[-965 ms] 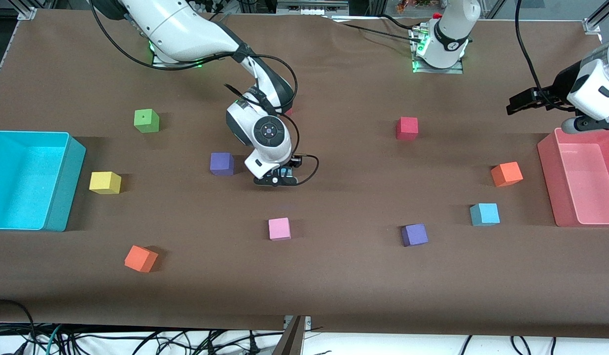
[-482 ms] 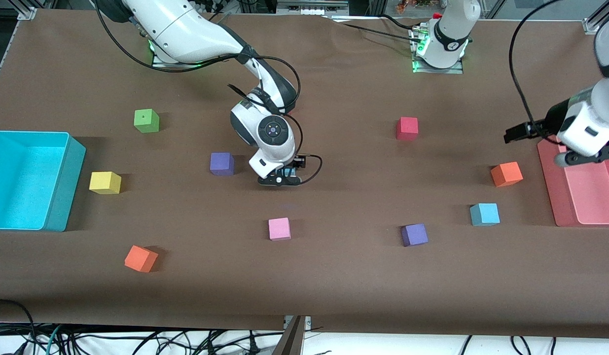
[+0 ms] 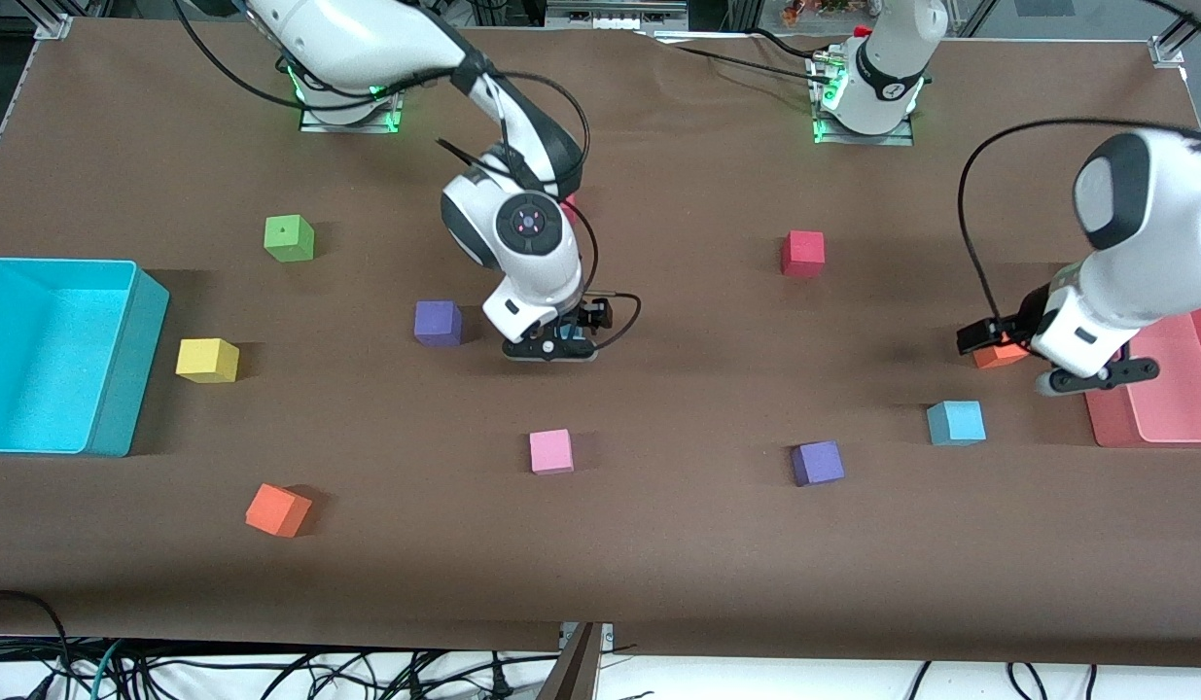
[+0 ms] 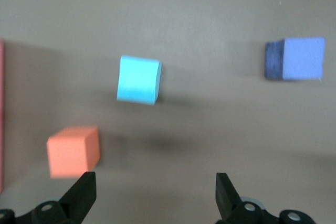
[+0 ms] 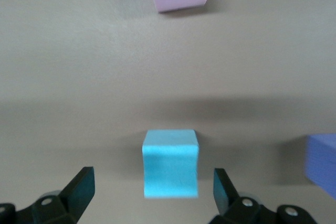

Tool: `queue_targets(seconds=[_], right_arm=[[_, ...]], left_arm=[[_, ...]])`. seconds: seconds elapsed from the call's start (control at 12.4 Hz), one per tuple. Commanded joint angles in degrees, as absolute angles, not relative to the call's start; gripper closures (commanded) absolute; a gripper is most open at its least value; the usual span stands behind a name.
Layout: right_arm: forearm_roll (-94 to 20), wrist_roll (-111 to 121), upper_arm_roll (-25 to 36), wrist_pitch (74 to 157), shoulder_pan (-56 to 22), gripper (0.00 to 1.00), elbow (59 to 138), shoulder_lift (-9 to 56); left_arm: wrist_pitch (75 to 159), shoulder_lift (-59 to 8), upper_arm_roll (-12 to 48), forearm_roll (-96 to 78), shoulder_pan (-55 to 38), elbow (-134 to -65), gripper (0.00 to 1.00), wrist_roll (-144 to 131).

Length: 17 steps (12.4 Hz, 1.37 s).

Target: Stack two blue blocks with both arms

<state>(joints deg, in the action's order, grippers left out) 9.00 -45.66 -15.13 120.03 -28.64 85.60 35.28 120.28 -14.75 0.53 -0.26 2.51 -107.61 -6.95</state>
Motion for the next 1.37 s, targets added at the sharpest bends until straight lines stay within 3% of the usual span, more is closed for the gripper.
queue_targets(seconds=[0.0, 0.24, 0.4, 0.56, 0.72, 0.8, 0.88, 1.05, 1.13, 1.29], right_arm=[[9.0, -40.4, -14.7, 112.2, -28.1, 0.0, 87.1, 28.1], [0.3, -29.1, -14.6, 111.3, -25.2, 0.0, 87.2, 25.1], [-4.0, -18.0, -14.7, 112.8, -22.9, 0.0, 87.9, 24.8], [-9.4, -5.1, -14.3, 119.4, -21.1, 0.0, 95.1, 22.0], [-20.3, 6.8, -14.3, 135.3, -19.4, 0.0, 111.1, 16.1], [-25.6, 11.6, -15.2, 143.2, -19.4, 0.0, 118.1, 14.0], [-29.8, 16.8, -16.6, 147.4, -19.1, 0.0, 122.5, 12.8], [-38.7, 28.7, -17.3, 148.4, -18.1, 0.0, 126.4, 11.6], [-44.4, 36.6, -17.3, 148.4, -17.9, 0.0, 127.5, 11.5], [-59.1, 55.5, -17.2, 148.4, -17.7, 0.0, 130.1, 12.0]], left_arm=[[131.6, -20.9, -0.3, 0.9, 3.2, -109.0, 0.0, -2.8], [142.2, -29.2, -3.1, 0.1, 3.2, -108.8, 0.0, 2.6], [144.3, -31.8, -3.5, -1.6, 2.7, -108.5, 0.0, 4.3], [144.3, -33.2, -3.5, -2.5, 2.3, -108.2, 0.0, 4.1], [144.3, -33.6, -3.5, -4.0, 2.1, -108.2, 0.05, 4.2], [144.2, -33.4, -3.6, -4.0, 2.0, -108.2, 0.21, 4.3], [144.1, -33.2, -3.6, -3.6, 1.8, -108.2, 0.49, 4.4], [144.1, -33.2, -3.7, -3.4, 1.8, -108.2, 0.93, 4.4], [144.1, -33.0, -3.7, -3.4, 1.6, -108.2, 1.0, 4.8], [142.9, -29.7, -3.7, -4.1, 1.7, -108.3, 1.0, 5.5]])
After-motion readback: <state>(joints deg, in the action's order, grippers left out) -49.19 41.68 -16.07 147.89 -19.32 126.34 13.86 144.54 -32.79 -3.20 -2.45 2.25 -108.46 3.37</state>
